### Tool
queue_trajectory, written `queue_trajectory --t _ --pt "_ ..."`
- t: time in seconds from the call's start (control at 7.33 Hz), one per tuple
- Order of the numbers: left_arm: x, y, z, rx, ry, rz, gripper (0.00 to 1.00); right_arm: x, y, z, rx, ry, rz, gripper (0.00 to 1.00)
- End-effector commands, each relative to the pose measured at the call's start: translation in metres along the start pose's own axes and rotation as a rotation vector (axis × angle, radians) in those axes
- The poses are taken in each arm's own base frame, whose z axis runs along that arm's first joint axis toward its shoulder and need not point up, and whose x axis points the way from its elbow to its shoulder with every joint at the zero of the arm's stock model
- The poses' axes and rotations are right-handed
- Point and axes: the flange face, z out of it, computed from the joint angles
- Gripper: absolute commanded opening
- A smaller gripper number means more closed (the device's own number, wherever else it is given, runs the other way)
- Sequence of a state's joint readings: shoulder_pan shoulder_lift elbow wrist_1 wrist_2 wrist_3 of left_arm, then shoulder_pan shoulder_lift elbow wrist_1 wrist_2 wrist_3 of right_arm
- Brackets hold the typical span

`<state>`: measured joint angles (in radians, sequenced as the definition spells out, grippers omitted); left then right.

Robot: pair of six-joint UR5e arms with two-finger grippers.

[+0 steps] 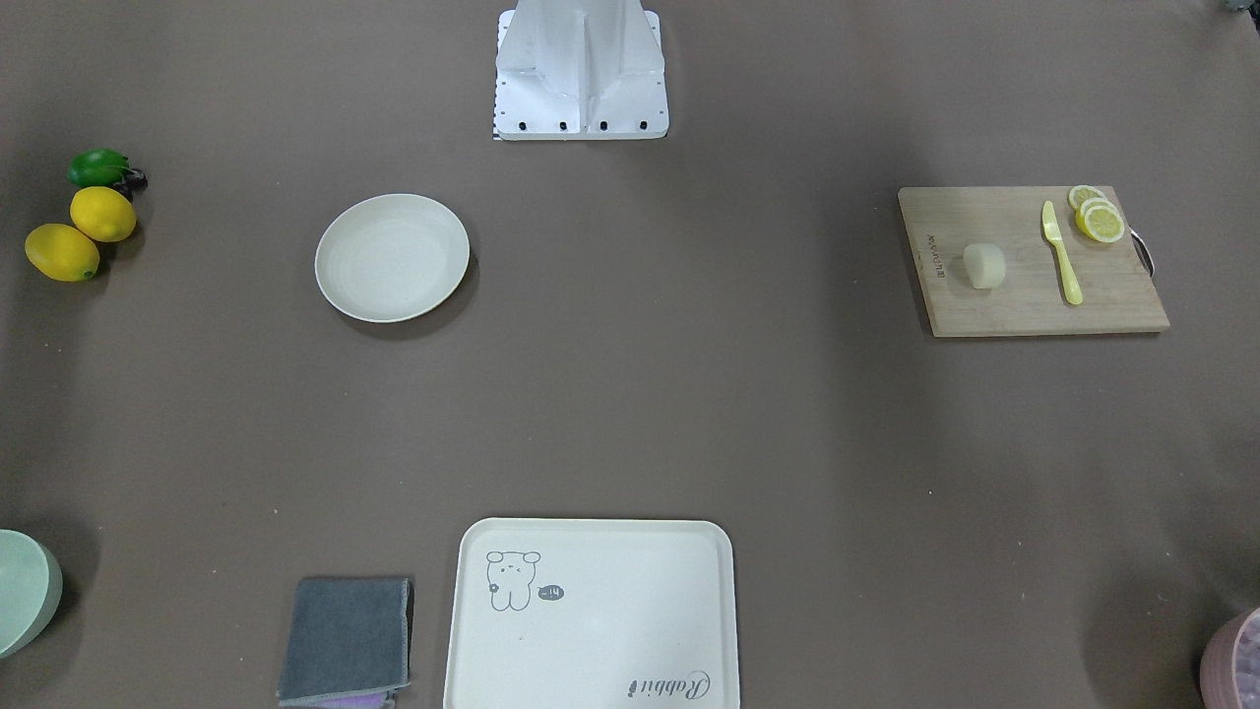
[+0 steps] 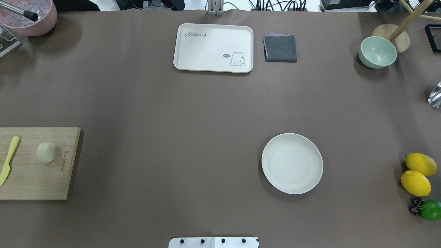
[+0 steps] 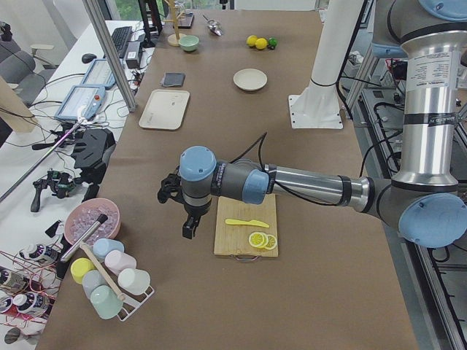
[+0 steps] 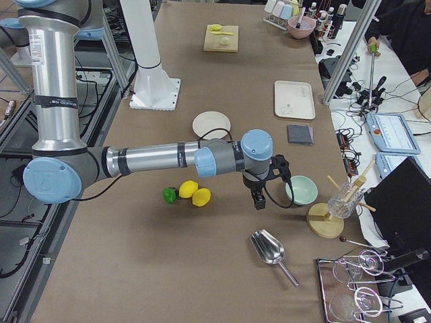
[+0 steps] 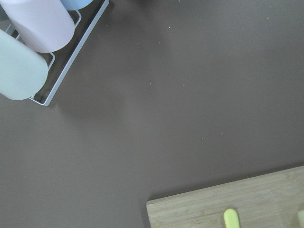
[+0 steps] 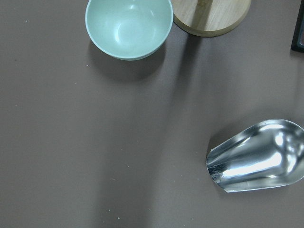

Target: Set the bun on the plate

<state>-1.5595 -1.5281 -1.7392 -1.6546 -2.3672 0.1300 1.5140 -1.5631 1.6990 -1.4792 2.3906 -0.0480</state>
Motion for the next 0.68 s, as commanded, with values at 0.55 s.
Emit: queue_trajectory --t 0.55 --pt "-0.024 0.024 0.027 -0.023 -0.005 -0.023 0.98 0.006 0.008 0.011 -0.026 0.019 0.008 1.00"
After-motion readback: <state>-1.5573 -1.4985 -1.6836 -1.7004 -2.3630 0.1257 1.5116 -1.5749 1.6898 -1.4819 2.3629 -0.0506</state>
